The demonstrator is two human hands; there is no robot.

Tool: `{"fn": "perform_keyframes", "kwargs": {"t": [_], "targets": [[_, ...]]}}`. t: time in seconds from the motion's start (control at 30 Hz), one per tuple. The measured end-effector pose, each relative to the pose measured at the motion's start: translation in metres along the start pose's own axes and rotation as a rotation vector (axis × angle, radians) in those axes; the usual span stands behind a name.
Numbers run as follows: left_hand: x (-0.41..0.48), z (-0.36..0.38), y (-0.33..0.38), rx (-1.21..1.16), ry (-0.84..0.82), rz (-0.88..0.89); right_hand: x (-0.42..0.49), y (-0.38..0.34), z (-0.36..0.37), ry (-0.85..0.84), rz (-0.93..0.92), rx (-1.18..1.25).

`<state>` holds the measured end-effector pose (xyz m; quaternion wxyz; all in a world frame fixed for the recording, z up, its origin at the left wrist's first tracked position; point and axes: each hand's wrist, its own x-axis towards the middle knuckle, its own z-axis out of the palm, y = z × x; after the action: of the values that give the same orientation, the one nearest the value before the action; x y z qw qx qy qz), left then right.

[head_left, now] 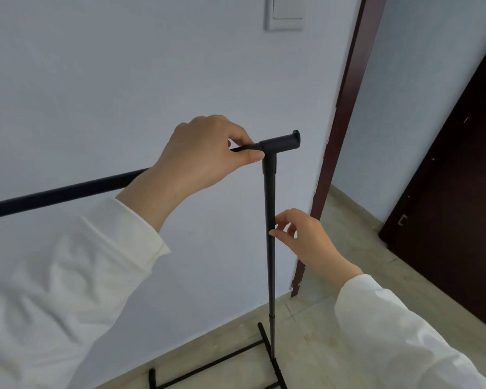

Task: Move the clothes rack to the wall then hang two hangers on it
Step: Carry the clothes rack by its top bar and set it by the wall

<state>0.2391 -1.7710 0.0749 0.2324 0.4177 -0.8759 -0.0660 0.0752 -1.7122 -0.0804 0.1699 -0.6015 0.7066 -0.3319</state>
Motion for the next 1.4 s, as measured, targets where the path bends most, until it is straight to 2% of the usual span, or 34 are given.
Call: {"fn": "perform_keyframes", "kwargs": {"t": [0.37, 0.67, 1.07, 1.17, 1.3, 1.4], "targets": [[0.046, 0.022, -0.011, 0.0, -0.014, -0.074, 0.05, 0.016, 0.002, -0.032, 0.014, 0.019], [0.058, 0.041, -0.004, -0.034, -0.05, -0.1, 0.058, 0.038, 0.005, -0.026, 0.062, 0.057], [0.056, 0.052, 0.007, 0.003, -0.006, -0.037, 0.047, 0.046, 0.006, 0.049, 0.158, 0.18], [0.051, 0.054, 0.017, -0.072, 0.023, -0.009, 0.032, 0.054, -0.002, 0.112, 0.242, 0.272], [0.045, 0.063, 0.047, -0.271, 0.14, 0.099, -0.004, 0.071, -0.028, 0.244, 0.345, 0.341], [0.033, 0.086, 0.085, -0.472, 0.116, 0.189, -0.045, 0.089, -0.053, 0.376, 0.408, 0.407]]}}
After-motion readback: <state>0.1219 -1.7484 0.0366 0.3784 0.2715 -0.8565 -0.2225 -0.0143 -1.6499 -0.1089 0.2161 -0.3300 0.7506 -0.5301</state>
